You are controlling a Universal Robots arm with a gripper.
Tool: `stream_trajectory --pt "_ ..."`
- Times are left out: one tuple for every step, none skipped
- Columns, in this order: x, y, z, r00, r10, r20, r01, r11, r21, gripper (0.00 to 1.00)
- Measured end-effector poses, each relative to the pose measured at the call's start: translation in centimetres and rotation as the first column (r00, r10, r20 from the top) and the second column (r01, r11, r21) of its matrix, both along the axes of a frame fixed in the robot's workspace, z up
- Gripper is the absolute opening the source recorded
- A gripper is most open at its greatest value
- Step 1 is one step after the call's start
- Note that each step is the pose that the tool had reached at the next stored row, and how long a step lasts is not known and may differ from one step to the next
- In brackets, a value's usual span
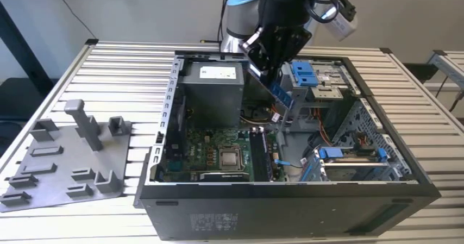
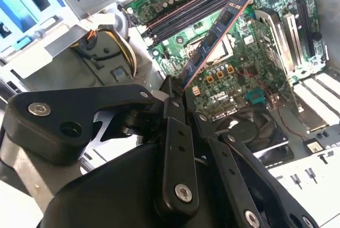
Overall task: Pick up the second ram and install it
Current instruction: 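Insert the second ram into the second slot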
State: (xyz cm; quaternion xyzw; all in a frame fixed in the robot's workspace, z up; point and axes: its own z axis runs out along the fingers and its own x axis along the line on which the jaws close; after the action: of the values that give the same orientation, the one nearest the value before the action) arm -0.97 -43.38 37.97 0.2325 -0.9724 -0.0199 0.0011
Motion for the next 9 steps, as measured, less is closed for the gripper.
stream_trajectory --pt "0.0 0.0 -0.05 1.0 -0.01 0.0 0.01 1.0 0.0 0.14" --pt "0.0 0.0 -0.1 0.9998 -0.018 0.0 0.018 0.9998 0.0 0.14" --pt "0.0 0.0 -0.15 0.9997 -0.026 0.0 0.026 0.9997 -0.0001 0.14" --pt "0.0 0.0 -0.2 0.9995 -0.033 0.0 0.033 0.9995 -0.0001 0.14" --pt "0.0 0.0 -0.24 0.9992 -0.039 0.0 0.039 0.9992 0.0 0.14" --pt "0.0 0.0 -0.28 0.999 -0.044 0.0 0.044 0.999 0.0 0.14" --pt "0.0 0.0 -0.32 0.9988 -0.049 0.0 0.049 0.9988 -0.0001 0.14" --pt "0.0 0.0 -0.36 0.9986 -0.054 0.0 0.054 0.9986 -0.0001 0.14" --pt "0.0 0.0 -0.4 0.9983 -0.058 0.0 0.058 0.9983 -0.0001 0.14"
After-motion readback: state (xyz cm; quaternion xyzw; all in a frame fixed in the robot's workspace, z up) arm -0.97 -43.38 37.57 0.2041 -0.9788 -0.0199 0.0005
